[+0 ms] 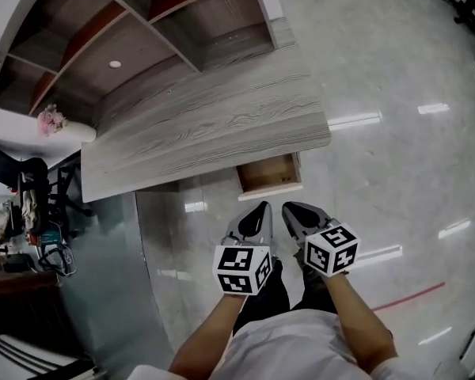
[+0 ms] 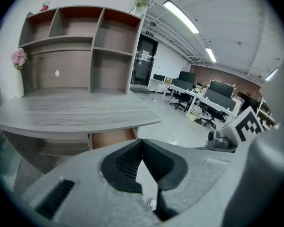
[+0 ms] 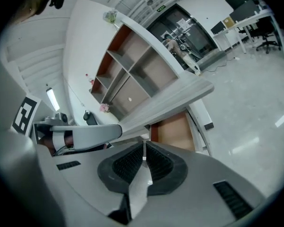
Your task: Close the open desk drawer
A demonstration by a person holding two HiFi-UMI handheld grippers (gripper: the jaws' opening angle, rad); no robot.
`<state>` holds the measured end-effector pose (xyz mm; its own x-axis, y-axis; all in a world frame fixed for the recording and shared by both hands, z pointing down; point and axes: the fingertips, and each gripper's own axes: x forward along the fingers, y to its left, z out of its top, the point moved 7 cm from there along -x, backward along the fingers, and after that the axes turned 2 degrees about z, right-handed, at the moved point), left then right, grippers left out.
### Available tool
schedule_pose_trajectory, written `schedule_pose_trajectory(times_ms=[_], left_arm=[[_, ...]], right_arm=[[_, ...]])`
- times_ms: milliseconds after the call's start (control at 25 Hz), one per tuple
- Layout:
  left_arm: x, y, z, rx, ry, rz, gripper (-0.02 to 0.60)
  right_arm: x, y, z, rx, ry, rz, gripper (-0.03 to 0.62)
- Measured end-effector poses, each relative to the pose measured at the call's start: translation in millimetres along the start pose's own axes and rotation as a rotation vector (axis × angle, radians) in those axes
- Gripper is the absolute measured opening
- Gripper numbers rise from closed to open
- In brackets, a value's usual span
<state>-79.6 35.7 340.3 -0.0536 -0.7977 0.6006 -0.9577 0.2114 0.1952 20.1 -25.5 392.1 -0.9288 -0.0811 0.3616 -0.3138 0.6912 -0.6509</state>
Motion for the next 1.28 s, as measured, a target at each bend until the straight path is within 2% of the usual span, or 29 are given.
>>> schedule_pose_trajectory(times_ms=[280,680,720,800,1040,1280], left_arm=[[7.9,34.6,-23.4,0.025,0.013,-0.097,0.003],[13.6,75.0,-51.1,0.085,0.047,-0.25,0.003],[15.5,77.6,-53.6,0.089,0.053,-0.255,0.003],[20.2,81.2,-58.6,0.093,0.068,-0.262,0.003],[36.0,81.8,-68.2,0.143,0.085,-0.276,0.003],[38.7,86.2,-67.8,0.135,0.088,-0.257,0.003]], right_arm=[[31.7,-6.4,-48.6,0.269,-0.139,-0.074,0.002],[71.1,-4.3,-85.9,0.403,-0.338,-0.162,0.003],[73.6,-5.8,-88.1,0.418,-0.358,-0.163,0.01],[78.2,-10.8,-93.7,0.461,-0.398,-0.16,0.087],[91.3,-35.9,-113.4,0.596,-0.509,-0.13,0.161],[109.8,-49.5,-124.0,0.679,-0.566,-0.071,0.22]])
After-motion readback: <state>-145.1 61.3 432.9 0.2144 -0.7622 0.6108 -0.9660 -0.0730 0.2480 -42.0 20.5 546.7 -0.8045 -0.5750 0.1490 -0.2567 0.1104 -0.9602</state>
